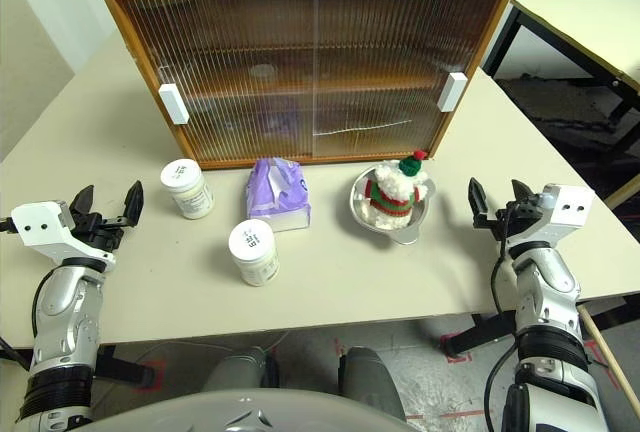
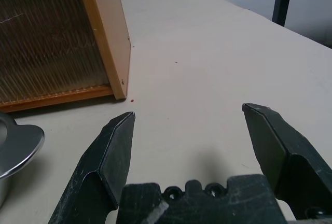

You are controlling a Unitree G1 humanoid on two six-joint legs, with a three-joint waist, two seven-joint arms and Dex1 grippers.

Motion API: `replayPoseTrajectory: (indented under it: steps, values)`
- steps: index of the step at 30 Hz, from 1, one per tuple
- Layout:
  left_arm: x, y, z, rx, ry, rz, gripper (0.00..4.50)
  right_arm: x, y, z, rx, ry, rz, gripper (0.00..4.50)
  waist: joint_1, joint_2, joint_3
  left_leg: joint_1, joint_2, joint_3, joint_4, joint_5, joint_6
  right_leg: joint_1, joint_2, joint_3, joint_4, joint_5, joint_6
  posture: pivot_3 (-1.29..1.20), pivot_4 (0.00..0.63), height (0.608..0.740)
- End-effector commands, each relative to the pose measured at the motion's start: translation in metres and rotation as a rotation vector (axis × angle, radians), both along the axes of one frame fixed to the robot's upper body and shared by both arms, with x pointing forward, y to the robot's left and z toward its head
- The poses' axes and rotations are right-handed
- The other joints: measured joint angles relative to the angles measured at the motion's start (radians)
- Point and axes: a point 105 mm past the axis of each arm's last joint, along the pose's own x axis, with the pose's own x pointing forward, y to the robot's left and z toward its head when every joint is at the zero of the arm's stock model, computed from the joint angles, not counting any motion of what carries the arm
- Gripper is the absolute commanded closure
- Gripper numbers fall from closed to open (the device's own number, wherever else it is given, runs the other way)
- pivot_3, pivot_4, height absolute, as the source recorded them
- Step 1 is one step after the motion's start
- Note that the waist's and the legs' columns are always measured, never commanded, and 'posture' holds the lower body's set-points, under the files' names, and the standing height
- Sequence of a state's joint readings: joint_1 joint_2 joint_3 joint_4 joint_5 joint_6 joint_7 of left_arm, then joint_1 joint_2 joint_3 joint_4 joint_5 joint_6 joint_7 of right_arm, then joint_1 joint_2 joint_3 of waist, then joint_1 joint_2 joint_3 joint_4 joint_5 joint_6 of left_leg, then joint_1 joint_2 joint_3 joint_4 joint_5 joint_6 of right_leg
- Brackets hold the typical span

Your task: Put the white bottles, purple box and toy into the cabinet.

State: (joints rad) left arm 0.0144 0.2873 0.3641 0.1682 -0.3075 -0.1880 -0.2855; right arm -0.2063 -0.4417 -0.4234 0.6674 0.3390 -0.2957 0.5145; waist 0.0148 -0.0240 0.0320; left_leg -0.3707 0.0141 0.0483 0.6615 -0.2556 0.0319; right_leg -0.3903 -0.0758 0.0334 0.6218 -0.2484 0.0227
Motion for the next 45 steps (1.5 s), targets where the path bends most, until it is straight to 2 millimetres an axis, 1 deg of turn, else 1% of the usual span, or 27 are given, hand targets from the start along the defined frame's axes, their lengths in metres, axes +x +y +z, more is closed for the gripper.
replayPoseTrajectory:
  steps: [1,2,3,4,6,9,11,13,15,17,19,22,26,30,32,34,35,37,43,45]
  values:
    - [0.008,0.002,0.002,-0.009,-0.002,0.000,0.00,0.010,0.019,0.030,-0.013,-0.083,0.085,0.03,-0.002,0.000,0.000,0.000,0.000,0.000,0.000,0.000,0.000,0.000,0.000,0.000,0.000,0.000,0.000,0.00,0.000,0.740]
    - [0.014,0.007,0.009,-0.020,-0.022,0.005,0.00,0.015,0.036,0.058,-0.022,-0.157,0.169,0.03,-0.002,0.002,0.002,0.000,0.000,0.001,0.000,0.000,0.000,-0.001,0.000,0.000,0.000,0.000,0.000,0.00,0.000,0.740]
    - [0.018,0.010,0.015,-0.010,-0.037,-0.001,0.00,0.016,0.051,0.082,-0.023,-0.216,0.246,0.03,-0.004,0.003,0.003,-0.001,0.000,0.001,0.000,0.000,0.000,-0.002,0.000,0.001,0.001,0.000,0.001,0.00,0.000,0.740]
    - [0.020,0.012,0.020,0.001,-0.046,-0.010,0.00,0.016,0.064,0.099,-0.024,-0.252,0.311,0.03,-0.006,0.003,0.003,-0.001,0.000,0.001,0.001,0.000,0.000,-0.003,0.000,0.001,0.003,0.000,0.002,0.00,0.000,0.740]
    - [0.020,0.016,0.023,0.016,-0.049,-0.019,0.00,0.014,0.074,0.112,-0.026,-0.269,0.359,0.03,-0.011,0.002,0.003,0.000,0.001,0.001,0.001,0.000,0.000,-0.002,0.003,0.002,0.003,0.000,0.002,0.00,0.000,0.740]
    - [0.022,0.029,0.029,0.037,-0.058,-0.009,0.00,0.010,0.101,0.148,-0.036,-0.310,0.498,0.03,-0.020,-0.002,0.001,0.001,0.003,0.001,0.001,0.000,0.000,-0.001,0.005,0.001,0.003,-0.001,0.001,0.00,0.000,0.740]
    - [0.023,0.034,0.032,0.043,-0.064,-0.004,0.00,0.005,0.114,0.158,-0.038,-0.310,0.568,0.03,-0.023,-0.003,0.001,0.001,0.003,0.001,0.001,0.000,0.000,-0.002,0.005,0.001,0.003,0.000,0.000,0.00,0.000,0.740]
    - [0.025,0.039,0.038,0.047,-0.079,0.002,0.00,-0.003,0.131,0.168,-0.014,-0.295,0.673,0.03,-0.022,-0.005,0.001,0.000,0.003,0.001,0.001,0.000,0.000,-0.002,0.004,0.001,0.002,0.001,-0.001,0.01,0.000,0.740]
    - [0.028,0.040,0.043,0.050,-0.090,0.002,0.00,-0.013,0.148,0.172,0.015,-0.258,0.798,0.03,-0.022,-0.006,0.002,-0.001,0.003,0.001,0.001,0.000,-0.001,-0.002,0.003,0.001,0.002,0.001,-0.001,0.01,0.000,0.740]
    - [0.030,0.035,0.050,0.056,-0.104,-0.024,0.00,-0.026,0.165,0.174,0.036,-0.207,0.932,0.03,-0.020,-0.006,0.002,-0.001,0.003,0.000,0.001,-0.001,-0.001,-0.002,0.000,-0.001,0.001,0.001,-0.002,0.01,0.000,0.740]
    - [0.031,0.030,0.056,0.053,-0.119,-0.049,0.00,-0.035,0.176,0.174,0.039,-0.163,1.020,0.03,-0.019,-0.006,0.002,-0.001,0.003,0.001,0.000,-0.001,-0.001,-0.002,-0.006,-0.002,0.001,0.001,-0.002,0.02,0.000,0.740]
    - [0.032,0.026,0.067,0.041,-0.144,-0.074,0.00,-0.043,0.186,0.169,0.023,-0.106,1.105,0.03,-0.014,-0.009,0.003,-0.001,0.003,0.001,0.000,-0.001,-0.002,-0.002,-0.007,-0.004,-0.001,0.001,-0.002,0.04,0.000,0.740]
    - [0.033,0.020,0.081,0.027,-0.169,-0.100,0.00,-0.047,0.195,0.162,0.001,-0.073,1.165,0.03,-0.007,-0.011,0.004,-0.001,0.003,0.001,0.000,-0.001,-0.002,-0.002,-0.007,-0.004,-0.001,0.002,-0.002,0.06,0.000,0.740]
    - [0.037,-0.002,0.097,0.005,-0.195,-0.179,0.00,-0.047,0.202,0.156,-0.013,-0.070,1.192,0.03,0.004,-0.013,0.005,-0.002,0.003,0.001,0.000,-0.001,-0.002,-0.002,-0.006,-0.004,-0.001,0.002,-0.002,0.07,0.000,0.740]
    - [0.038,-0.010,0.101,-0.008,-0.201,-0.200,0.38,-0.046,0.203,0.154,-0.014,-0.070,1.192,0.00,0.008,-0.013,0.005,-0.002,0.002,0.001,0.000,-0.001,-0.002,-0.002,-0.005,-0.004,-0.001,0.002,-0.001,0.07,0.000,0.740]
    - [0.039,-0.019,0.105,-0.005,-0.203,-0.230,0.93,-0.045,0.204,0.153,-0.014,-0.070,1.194,0.00,0.011,-0.013,0.006,-0.002,0.002,0.001,0.000,-0.001,-0.002,-0.002,-0.003,-0.004,-0.002,0.002,-0.001,0.07,0.000,0.740]
    - [0.039,-0.024,0.106,0.000,-0.202,-0.250,1.28,-0.045,0.204,0.153,-0.015,-0.070,1.195,0.00,0.012,-0.013,0.006,-0.002,0.001,0.001,0.000,-0.001,-0.002,-0.002,-0.003,-0.004,-0.002,0.002,-0.001,0.07,0.000,0.740]
    - [0.041,-0.035,0.108,0.004,-0.202,-0.285,2.13,-0.044,0.205,0.152,-0.016,-0.074,1.194,0.00,0.013,-0.014,0.006,-0.002,0.001,0.001,0.000,-0.001,-0.002,-0.002,-0.003,-0.004,-0.002,0.002,0.000,0.07,0.000,0.740]
    - [0.052,-0.049,0.103,-0.008,-0.142,-0.311,4.43,-0.043,0.205,0.152,-0.017,-0.087,1.176,0.00,0.013,-0.015,0.007,-0.002,0.001,0.001,0.000,-0.001,-0.002,-0.002,-0.001,-0.003,-0.002,0.002,0.000,0.05,0.000,0.740]
    - [0.056,-0.056,0.105,-0.016,-0.136,-0.329,4.49,-0.043,0.204,0.152,-0.018,-0.086,1.168,0.00,0.011,-0.015,0.007,-0.002,0.001,0.001,0.001,-0.001,-0.002,-0.002,0.000,-0.003,-0.002,0.002,0.000,0.04,0.000,0.740]
